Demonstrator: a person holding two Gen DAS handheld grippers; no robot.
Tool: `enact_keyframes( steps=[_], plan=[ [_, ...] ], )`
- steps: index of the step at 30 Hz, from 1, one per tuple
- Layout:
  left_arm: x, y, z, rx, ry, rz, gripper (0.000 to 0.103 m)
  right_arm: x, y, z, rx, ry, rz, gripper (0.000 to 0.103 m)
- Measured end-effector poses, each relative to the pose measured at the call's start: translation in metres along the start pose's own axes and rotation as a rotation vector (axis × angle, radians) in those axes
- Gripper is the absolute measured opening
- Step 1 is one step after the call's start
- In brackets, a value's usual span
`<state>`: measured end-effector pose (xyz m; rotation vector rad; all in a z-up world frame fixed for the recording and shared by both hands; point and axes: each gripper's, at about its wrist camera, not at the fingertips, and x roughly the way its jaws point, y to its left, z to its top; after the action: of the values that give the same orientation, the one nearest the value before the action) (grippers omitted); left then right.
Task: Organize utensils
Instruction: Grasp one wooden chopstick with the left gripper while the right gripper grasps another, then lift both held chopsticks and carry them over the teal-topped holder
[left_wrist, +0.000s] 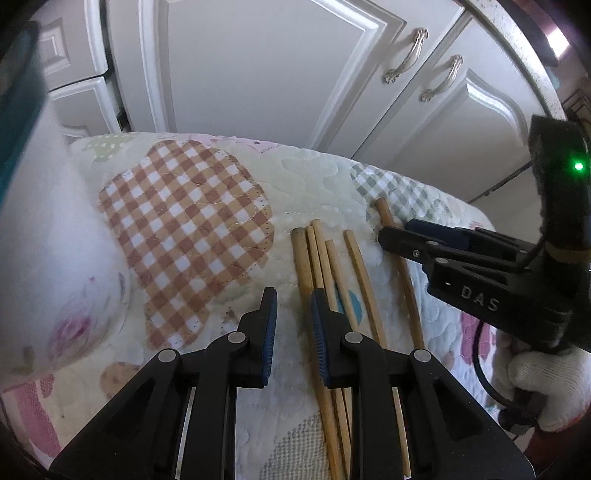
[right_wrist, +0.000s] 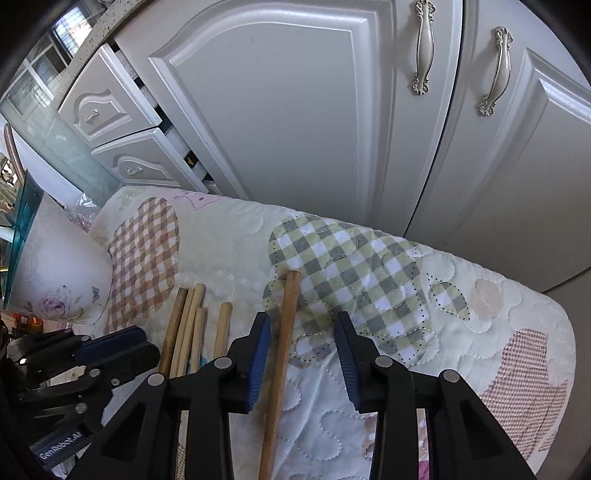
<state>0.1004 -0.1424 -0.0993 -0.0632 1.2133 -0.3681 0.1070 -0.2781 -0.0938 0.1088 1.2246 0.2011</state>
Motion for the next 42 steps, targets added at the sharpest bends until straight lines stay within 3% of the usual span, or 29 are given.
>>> enact_keyframes(
  steps=[14, 17, 18, 20, 24, 31, 42],
  plan=[
    [0.013, -0.004, 0.017, -0.015, -0.006, 0.071, 0.018, 0.000, -0.002, 0.005, -0.018, 0.005, 0.000, 0.035],
    [0.014, -0.006, 0.022, 0.006, -0.020, 0.073, 0.017, 0.000, 0.004, 0.004, -0.065, 0.007, -0.037, 0.019],
    [0.014, -0.008, 0.022, 0.015, -0.015, 0.071, 0.009, 0.000, 0.004, 0.003, -0.069, 0.008, -0.032, 0.015],
    [0.010, -0.007, 0.021, 0.010, -0.003, 0.029, 0.008, -0.004, -0.001, 0.000, -0.043, 0.015, -0.004, 0.008],
    [-0.020, -0.003, 0.006, 0.019, -0.041, -0.040, 0.007, -0.025, -0.003, -0.011, -0.015, -0.012, 0.044, 0.008],
    [-0.087, -0.004, -0.023, 0.056, -0.133, -0.117, 0.006, -0.096, 0.006, -0.034, -0.011, -0.125, 0.105, 0.007],
    [-0.174, 0.004, -0.050, 0.108, -0.283, -0.131, 0.007, -0.182, 0.041, -0.058, -0.064, -0.263, 0.122, 0.007]
  ],
)
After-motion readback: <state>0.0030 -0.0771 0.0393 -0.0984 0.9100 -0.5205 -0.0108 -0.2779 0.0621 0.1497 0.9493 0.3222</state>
